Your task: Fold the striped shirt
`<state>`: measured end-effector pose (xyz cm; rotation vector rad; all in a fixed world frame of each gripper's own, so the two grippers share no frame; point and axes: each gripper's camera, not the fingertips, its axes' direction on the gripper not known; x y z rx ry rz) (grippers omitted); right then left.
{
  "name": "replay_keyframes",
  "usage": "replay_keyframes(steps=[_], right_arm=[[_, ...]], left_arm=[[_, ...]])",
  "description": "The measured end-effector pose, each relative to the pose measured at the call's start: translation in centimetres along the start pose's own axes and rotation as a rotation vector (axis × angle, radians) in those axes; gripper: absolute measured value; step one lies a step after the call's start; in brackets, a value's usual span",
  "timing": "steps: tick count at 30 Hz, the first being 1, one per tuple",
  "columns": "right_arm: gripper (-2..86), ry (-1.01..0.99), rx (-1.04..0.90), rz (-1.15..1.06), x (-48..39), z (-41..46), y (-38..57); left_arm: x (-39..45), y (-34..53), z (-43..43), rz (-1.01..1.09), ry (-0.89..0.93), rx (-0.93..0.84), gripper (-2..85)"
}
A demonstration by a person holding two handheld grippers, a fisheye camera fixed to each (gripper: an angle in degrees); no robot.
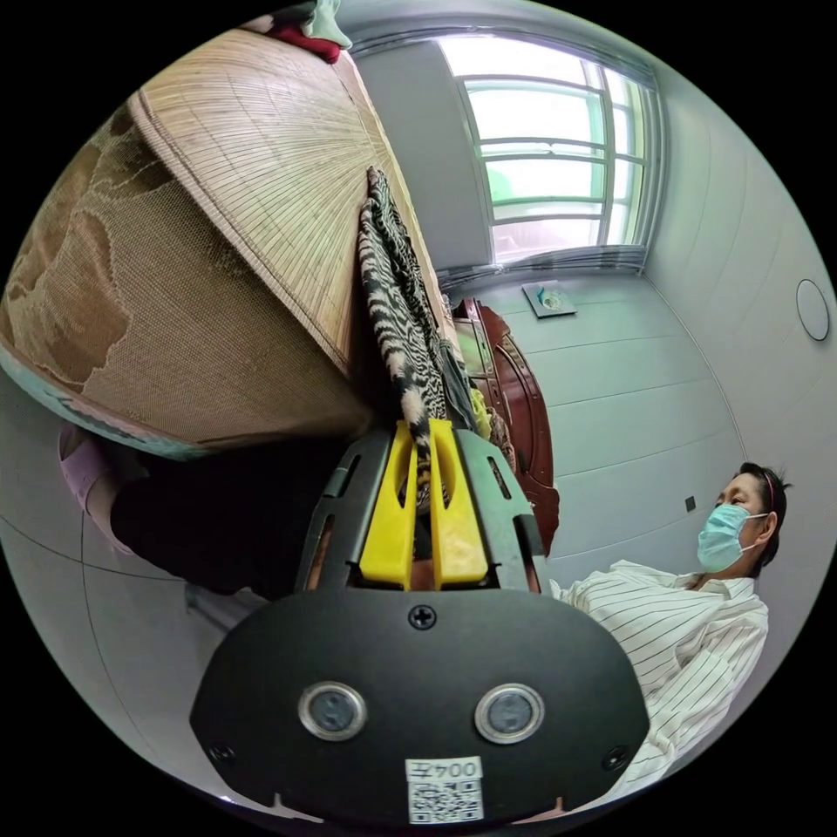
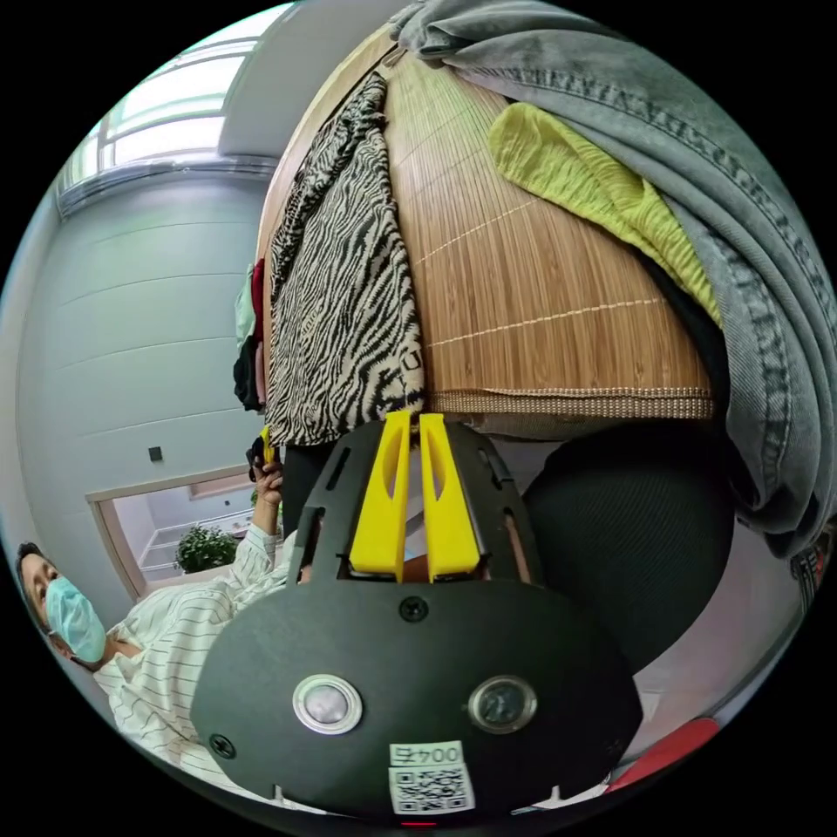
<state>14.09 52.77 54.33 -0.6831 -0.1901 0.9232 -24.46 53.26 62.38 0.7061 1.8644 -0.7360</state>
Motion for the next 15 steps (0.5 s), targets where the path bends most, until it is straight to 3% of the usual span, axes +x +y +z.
replay_keyframes(steps=[15], right_arm=[[-0.7, -0.174, 0.184, -0.165, -0.2, -6.2, 7.5]], left_arm=[[4.0, 1.8, -3.6, -0.04, 0.038, 0.044, 3.3]])
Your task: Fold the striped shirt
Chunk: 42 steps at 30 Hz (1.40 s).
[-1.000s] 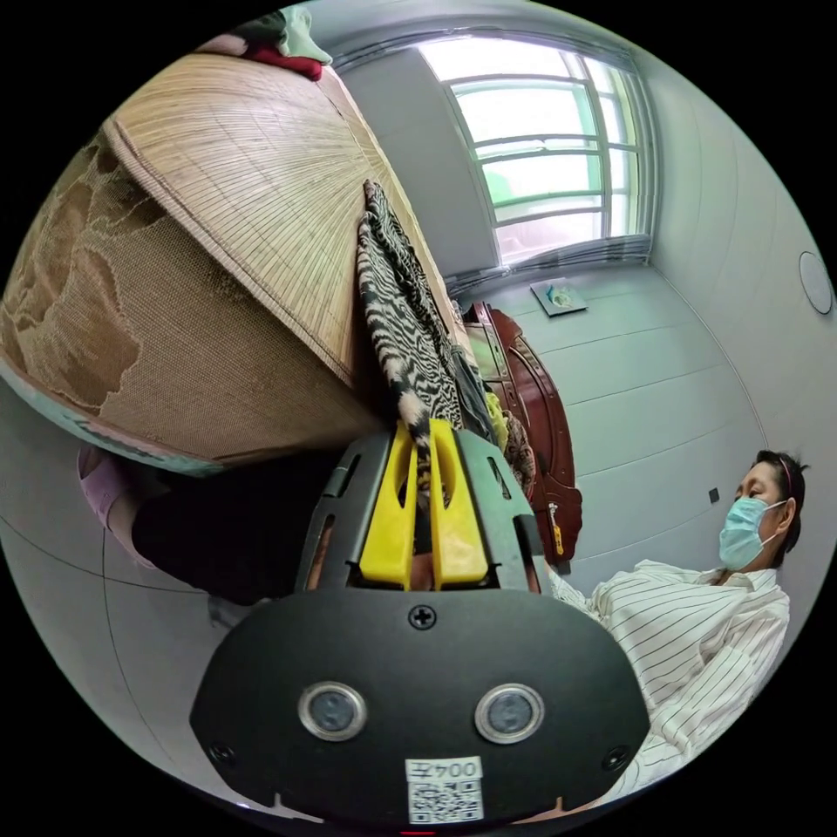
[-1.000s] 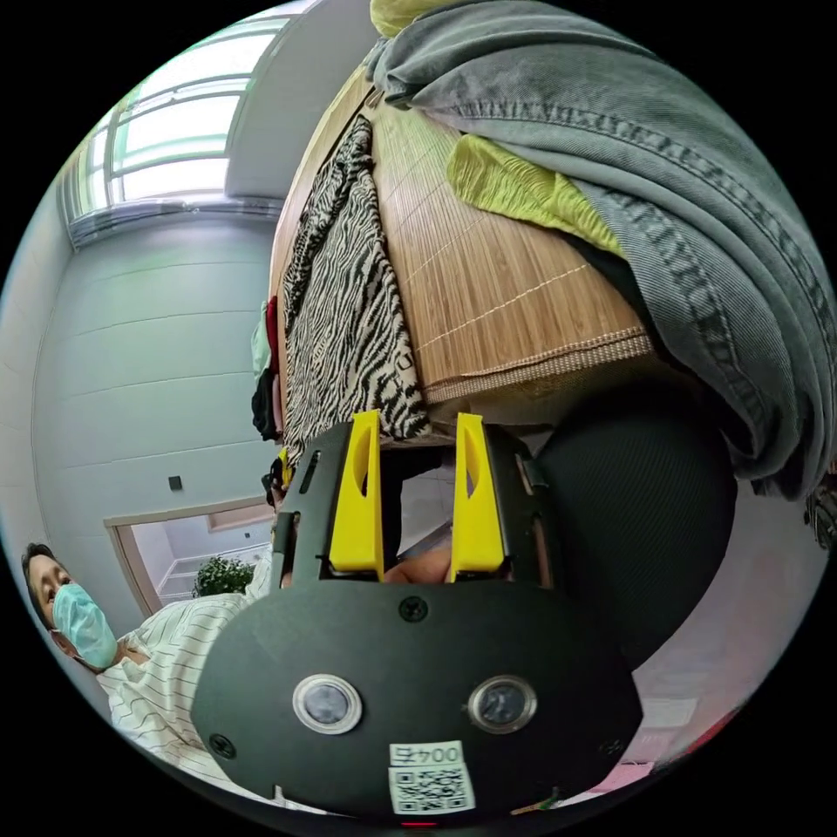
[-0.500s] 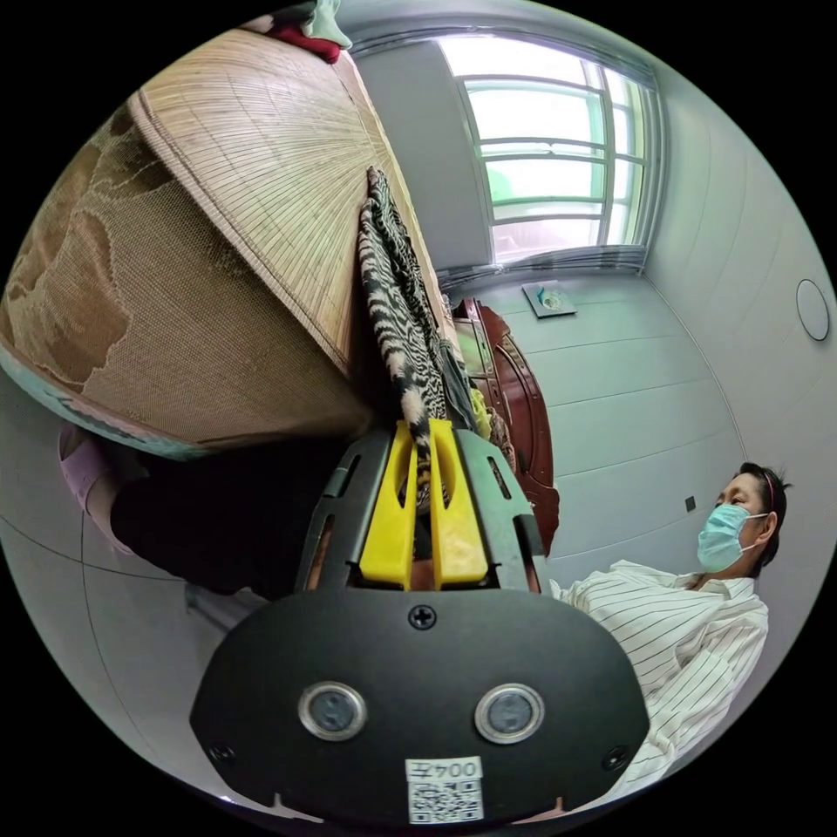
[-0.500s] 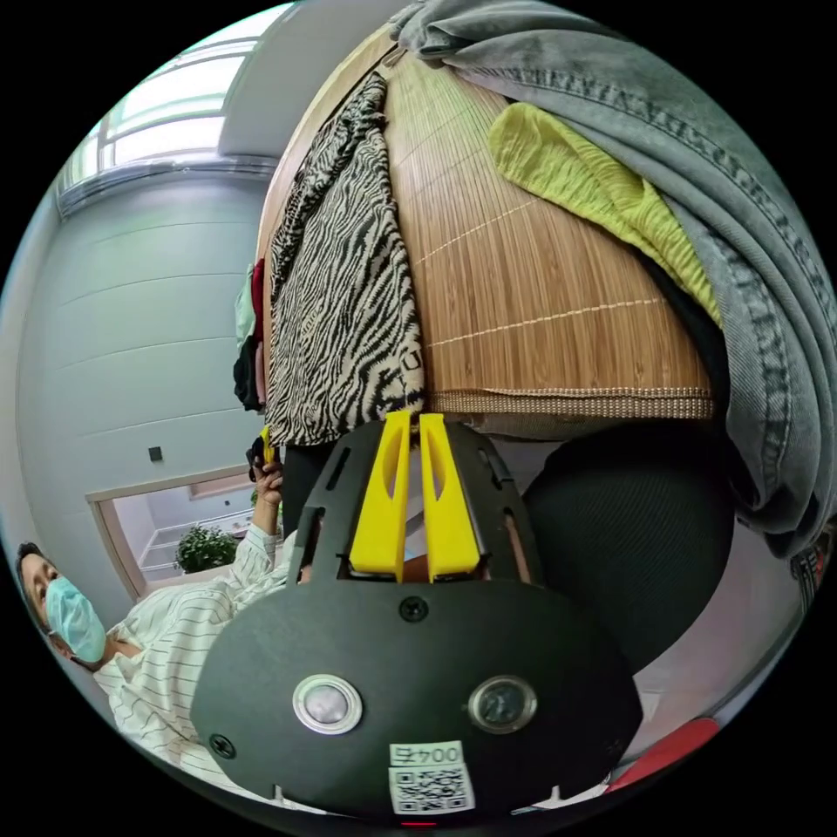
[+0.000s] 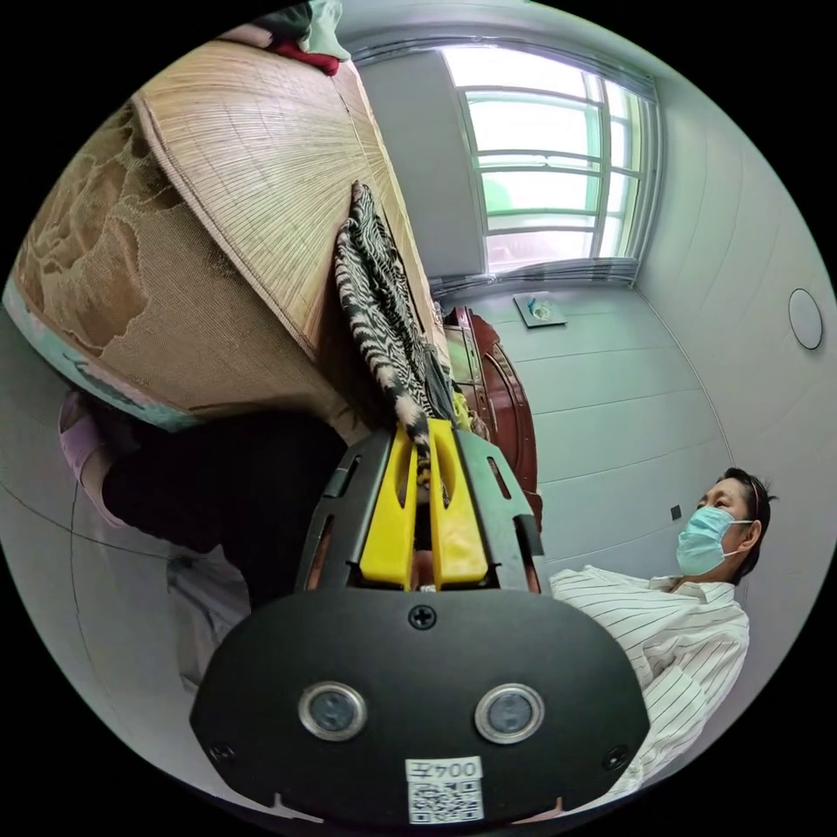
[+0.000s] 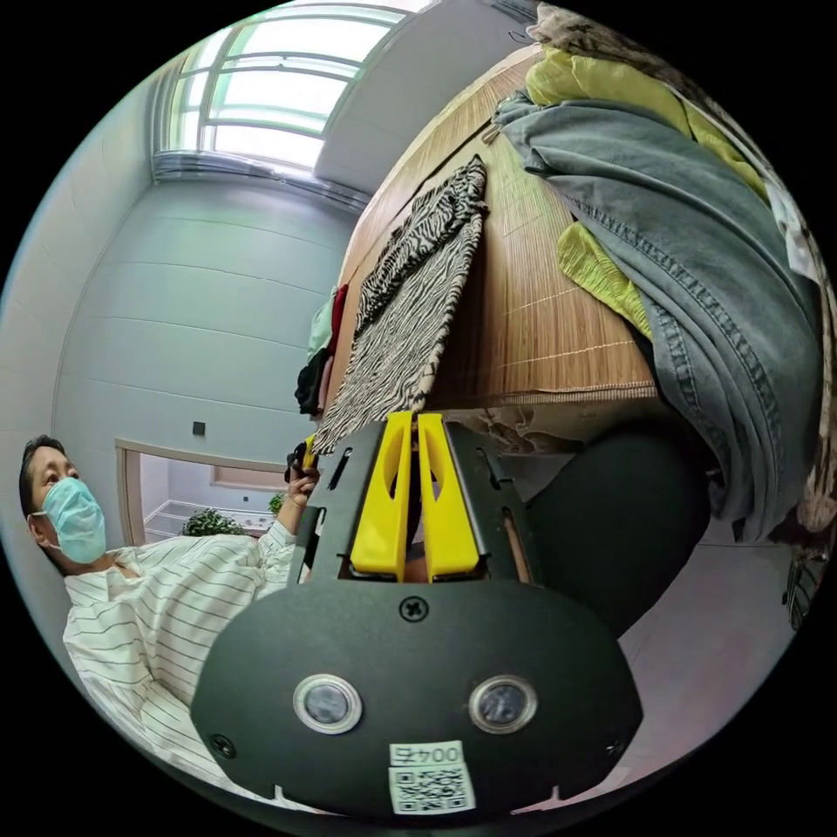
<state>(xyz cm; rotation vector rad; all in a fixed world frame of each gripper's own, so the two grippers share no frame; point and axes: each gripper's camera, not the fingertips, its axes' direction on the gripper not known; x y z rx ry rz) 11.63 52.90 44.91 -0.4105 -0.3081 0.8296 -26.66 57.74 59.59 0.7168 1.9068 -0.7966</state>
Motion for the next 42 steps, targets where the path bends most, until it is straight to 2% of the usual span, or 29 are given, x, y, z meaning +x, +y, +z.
replay_keyframes(steps=[11, 16, 21, 26, 31, 34, 42], right_arm=[[-0.7, -0.081, 0.089, 0.027, -1.3, -5.1, 9.6], [-0.7, -0.166, 0.167, 0.05, -1.1, -6.5, 10.5], [-0.7, -0.258, 0.251, 0.062, -2.2, -6.6, 5.7], [-0.6, -0.293, 0.29, 0.072, -4.2, -6.4, -1.4], [-0.4, -0.298, 0.298, 0.105, -5.4, -5.1, -9.5], [-0.2, -0.289, 0.293, 0.147, -5.3, -3.7, -14.4], [0.1, -0.244, 0.234, 0.256, -3.0, 1.8, -26.1]], left_arm=[[4.2, 7.0, -3.4, -0.088, 0.013, -0.014, 3.3], [5.1, 6.2, -3.8, -0.097, 0.055, 0.017, 3.3], [7.0, 1.4, -2.6, -0.074, 0.144, 0.072, 3.3], [8.5, -7.1, -0.3, -0.07, 0.208, 0.119, 3.1], [8.1, -14.9, 2.4, -0.117, 0.208, 0.145, 3.1], [7.7, -19.3, 4.2, -0.112, 0.142, 0.141, 3.1], [1.0, -27.0, 7.5, -0.25, 0.135, 0.202, 3.5]])
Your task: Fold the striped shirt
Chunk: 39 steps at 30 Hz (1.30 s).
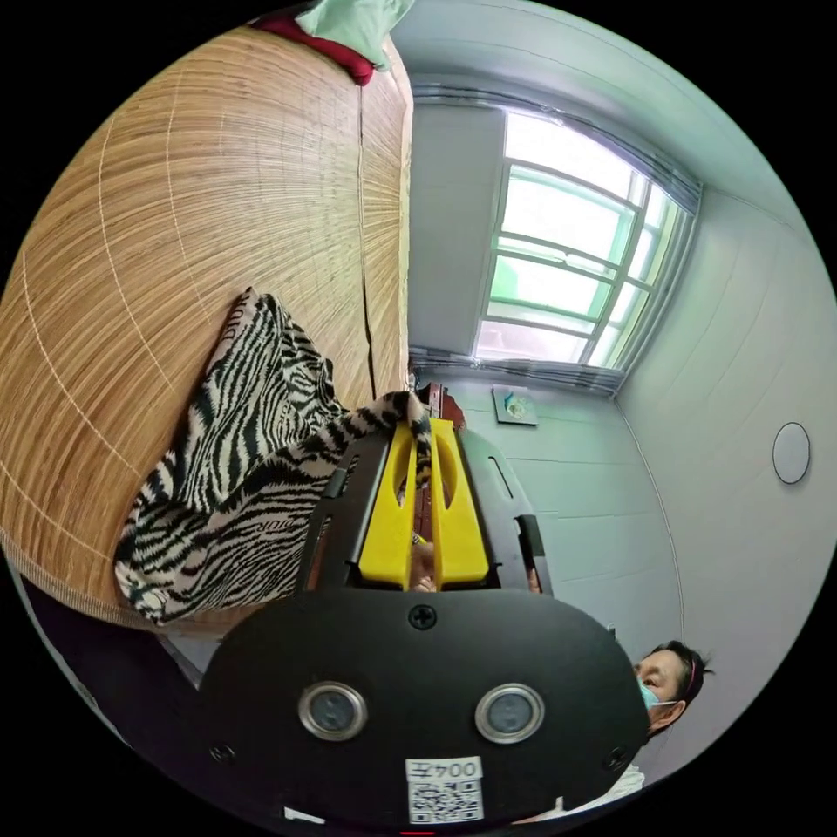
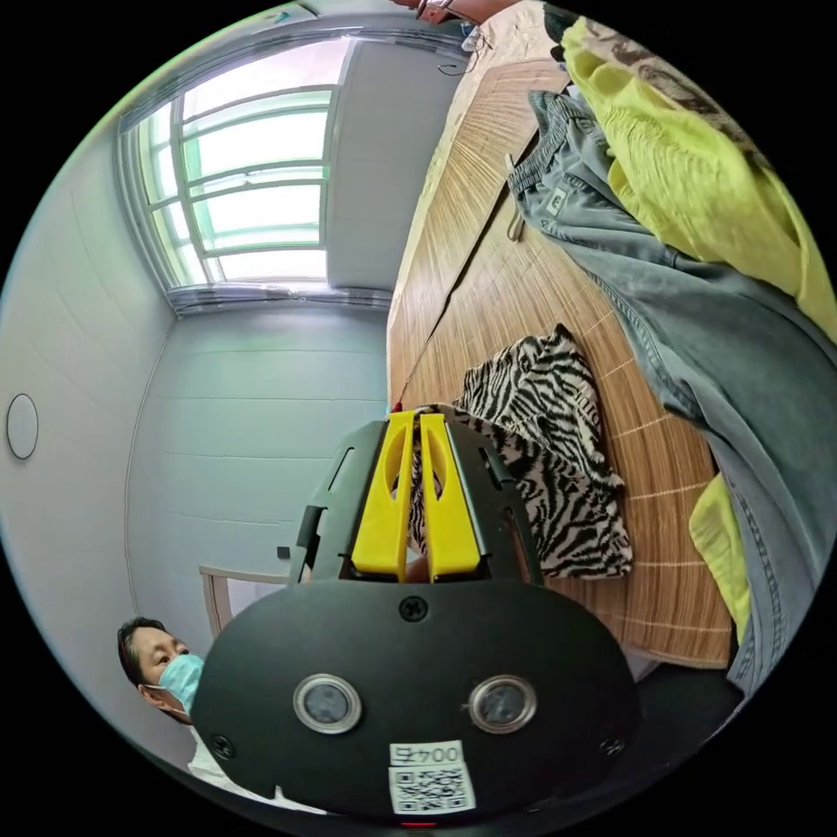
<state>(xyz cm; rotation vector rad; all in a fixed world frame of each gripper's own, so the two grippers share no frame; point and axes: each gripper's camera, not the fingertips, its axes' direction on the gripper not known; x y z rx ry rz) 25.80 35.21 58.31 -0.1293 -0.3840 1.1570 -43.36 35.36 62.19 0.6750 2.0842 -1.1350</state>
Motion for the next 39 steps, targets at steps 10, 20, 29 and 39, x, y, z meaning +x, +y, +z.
replay_keyframes(steps=[10, 20, 29, 39], right_arm=[[3.2, 0.032, -0.019, 0.157, 4.2, 7.5, -7.8], [13.4, 0.059, 0.065, 0.237, 3.2, 10.2, -11.4], [11.8, 0.343, -0.05, -0.203, -7.8, 8.5, -5.3], [11.9, 0.669, -0.109, -0.453, -6.8, 2.3, 15.8]], left_arm=[[-7.1, -5.2, 2.7, -0.128, -0.028, 0.109, 9.2], [-9.5, -3.9, 2.5, -0.128, 0.099, 0.308, 10.1], [-5.8, 1.6, 2.5, 0.164, 0.062, 0.113, 8.3], [-4.9, 18.7, -0.3, 0.677, -0.642, -0.211, 9.4]])
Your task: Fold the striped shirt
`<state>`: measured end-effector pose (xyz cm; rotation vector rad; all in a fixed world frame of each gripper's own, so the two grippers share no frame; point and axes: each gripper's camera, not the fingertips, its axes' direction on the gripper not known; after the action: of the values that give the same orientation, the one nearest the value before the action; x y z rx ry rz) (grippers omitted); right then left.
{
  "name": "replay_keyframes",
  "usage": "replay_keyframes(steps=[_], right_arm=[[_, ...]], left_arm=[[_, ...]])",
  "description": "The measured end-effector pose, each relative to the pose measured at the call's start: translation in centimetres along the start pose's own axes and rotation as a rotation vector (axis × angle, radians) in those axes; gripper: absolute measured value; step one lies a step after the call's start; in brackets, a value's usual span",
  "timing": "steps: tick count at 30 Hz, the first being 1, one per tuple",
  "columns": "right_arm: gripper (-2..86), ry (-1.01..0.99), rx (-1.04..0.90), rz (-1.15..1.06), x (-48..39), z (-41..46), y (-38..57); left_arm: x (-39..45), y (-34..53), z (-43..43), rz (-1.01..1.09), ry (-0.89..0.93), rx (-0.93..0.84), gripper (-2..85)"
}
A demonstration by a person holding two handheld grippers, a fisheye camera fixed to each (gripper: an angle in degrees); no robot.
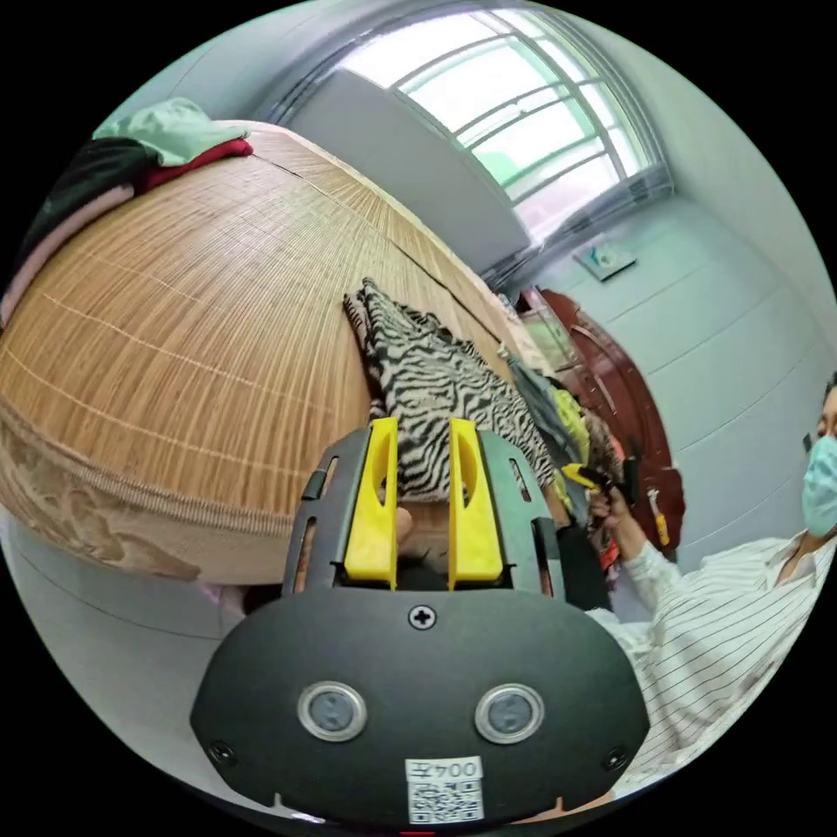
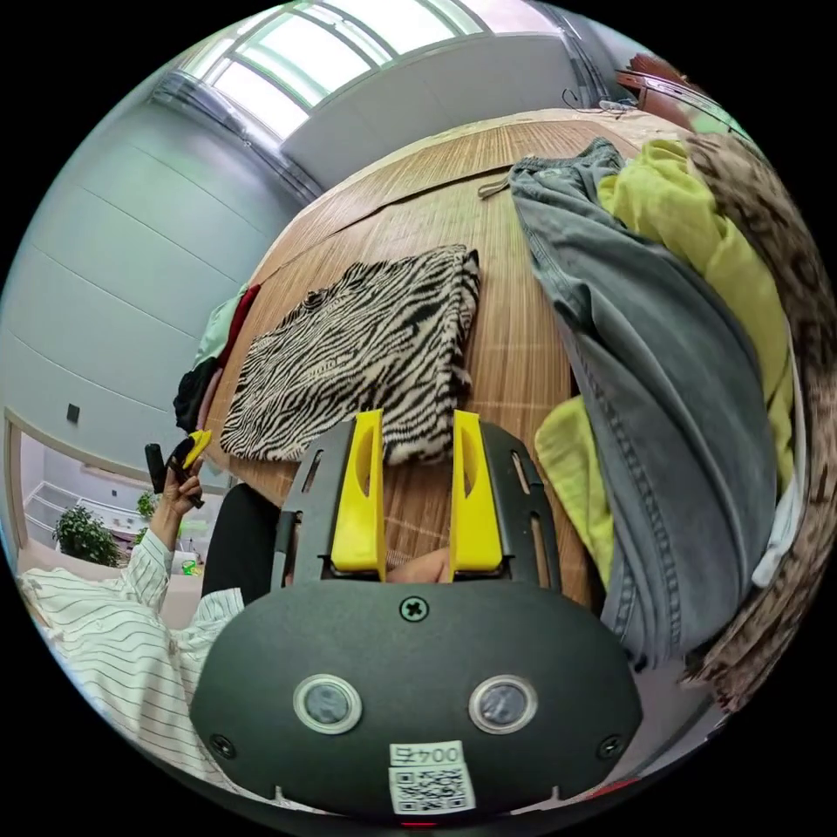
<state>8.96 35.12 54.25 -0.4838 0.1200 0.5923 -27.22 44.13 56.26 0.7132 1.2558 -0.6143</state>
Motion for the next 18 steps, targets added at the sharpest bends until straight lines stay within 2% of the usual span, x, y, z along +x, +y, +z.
replay_keyframes(steps=[6, 9, 15, 18], right_arm=[[5.8, -0.087, 0.099, -0.109, -7.1, 0.3, 6.3], [4.5, -0.153, 0.071, -0.133, -10.5, 2.4, 6.9], [5.0, -0.156, 0.029, -0.138, -13.6, 4.4, 5.3], [5.1, -0.167, 0.008, -0.085, -13.1, 4.3, 4.5]], left_arm=[[5.6, 5.2, 2.4, 0.223, -0.157, 0.05, 11.5], [7.8, 6.1, 4.1, 0.323, -0.228, 0.029, 11.8], [9.3, 6.2, 6.8, 0.41, -0.242, -0.017, 11.9], [9.8, 5.8, 7.7, 0.455, -0.188, -0.049, 11.3]])
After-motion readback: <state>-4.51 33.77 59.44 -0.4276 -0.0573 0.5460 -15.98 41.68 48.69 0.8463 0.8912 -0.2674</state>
